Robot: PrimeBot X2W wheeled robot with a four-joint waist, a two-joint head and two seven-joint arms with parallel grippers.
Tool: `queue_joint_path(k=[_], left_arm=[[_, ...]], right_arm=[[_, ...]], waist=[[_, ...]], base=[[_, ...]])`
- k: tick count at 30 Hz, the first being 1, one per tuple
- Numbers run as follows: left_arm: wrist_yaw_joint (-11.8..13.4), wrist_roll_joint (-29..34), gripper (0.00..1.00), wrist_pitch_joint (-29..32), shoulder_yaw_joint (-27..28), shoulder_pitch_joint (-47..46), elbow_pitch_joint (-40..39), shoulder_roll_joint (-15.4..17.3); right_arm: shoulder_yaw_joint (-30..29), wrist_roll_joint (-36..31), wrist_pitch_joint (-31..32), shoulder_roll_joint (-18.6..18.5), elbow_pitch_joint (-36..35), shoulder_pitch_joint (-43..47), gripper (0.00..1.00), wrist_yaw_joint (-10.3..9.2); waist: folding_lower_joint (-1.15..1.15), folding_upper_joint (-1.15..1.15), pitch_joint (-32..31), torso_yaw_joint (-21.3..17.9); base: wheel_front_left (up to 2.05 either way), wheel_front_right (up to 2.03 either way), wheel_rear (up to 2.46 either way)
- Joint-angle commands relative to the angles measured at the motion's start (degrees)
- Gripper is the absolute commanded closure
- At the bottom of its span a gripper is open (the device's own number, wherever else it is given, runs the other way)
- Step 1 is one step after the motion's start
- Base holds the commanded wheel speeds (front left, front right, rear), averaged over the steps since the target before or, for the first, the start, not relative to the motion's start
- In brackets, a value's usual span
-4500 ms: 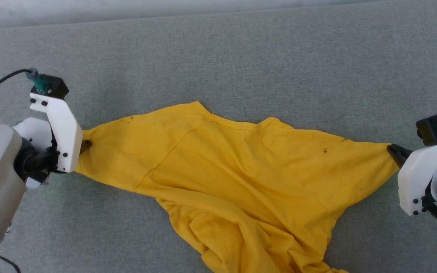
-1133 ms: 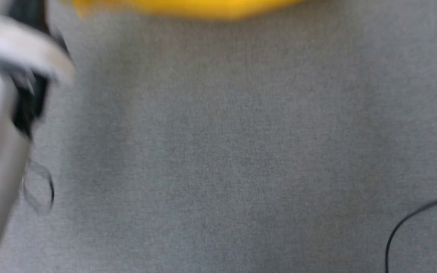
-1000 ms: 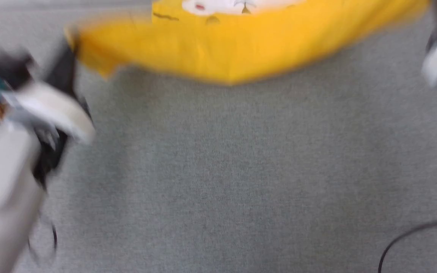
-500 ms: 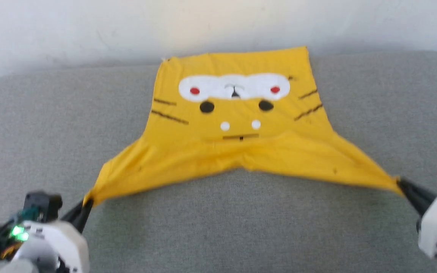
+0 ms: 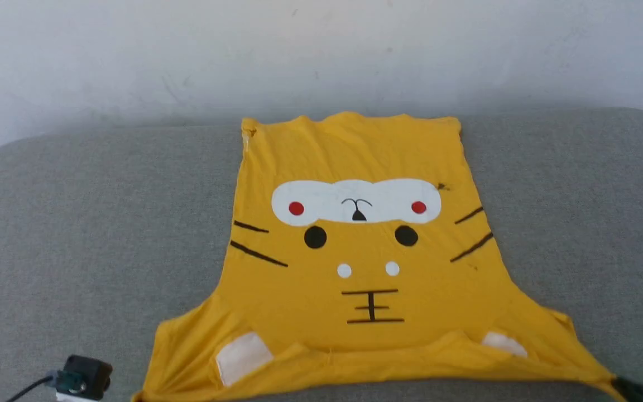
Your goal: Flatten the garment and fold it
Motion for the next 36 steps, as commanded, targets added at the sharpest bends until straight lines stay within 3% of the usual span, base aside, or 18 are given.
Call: queue_joint_path(k=[1,5,12,13,14,19,24,36], left_arm=[[0.77,-0.94,1.0,1.66,-0.58,1.41,-0.62,0.88],[1.52,-3.04,1.0,7.04,-2.74,4.09,-2.68,1.84],[3.25,-4.13,1.0,7.32,-2.51,4.42,-6.37,0.35],[3.29,-4.15,1.0,7.17,-2.46,4.13,-6.98,-0.13],[3.39,-4.27,1.0,6.94,-2.28,3.75,-7.7,-0.7],[4.16,-4.22,1.0,7.03,-1.84,2.15,-11.47,-2.03],[6.83,-1.92,1.0,7.9,-1.91,-0.52,-18.83,-3.2],[9.49,3.67,1.0,6.56,-3.96,-4.39,-26.18,-7.92]], right_arm=[[-0.82,1.31,2.75,-0.44,-0.32,2.41,1.0,-0.13],[-2.97,4.21,12.32,-0.88,-1.31,7.59,1.0,-0.13],[-8.5,2.54,14.02,1.3,-6.17,9.26,1.0,-0.13],[-9.59,2.1,13.4,1.87,-6.76,8.62,0.55,-0.13],[-10.26,2.04,13.36,2.35,-7.42,8.02,0.0,-0.13],[-12.97,3.65,15.57,3.93,-10.56,3.74,0.0,-0.13],[-16.18,3.77,20.53,6.03,-13.37,-7.46,0.0,-0.13],[-17.46,-0.65,28.74,6.7,-1.27,-32.72,0.0,-0.13]], waist=[[0.01,0.0,-0.57,0.48],[0.01,0.0,-1.21,0.94],[0.01,0.0,0.51,2.42],[0.01,0.0,0.9,2.73],[0.01,0.0,1.3,3.12],[0.01,0.0,3.38,4.97],[0.01,0.0,8.87,9.17],[0.01,0.0,20.49,18.62]], base=[[0.0,0.0,0.0],[0.0,0.0,0.0],[0.0,0.0,0.0],[0.0,0.0,0.0],[0.0,0.0,0.0],[0.0,0.0,0.0],[0.0,0.0,0.0],[0.0,0.0,0.0]])
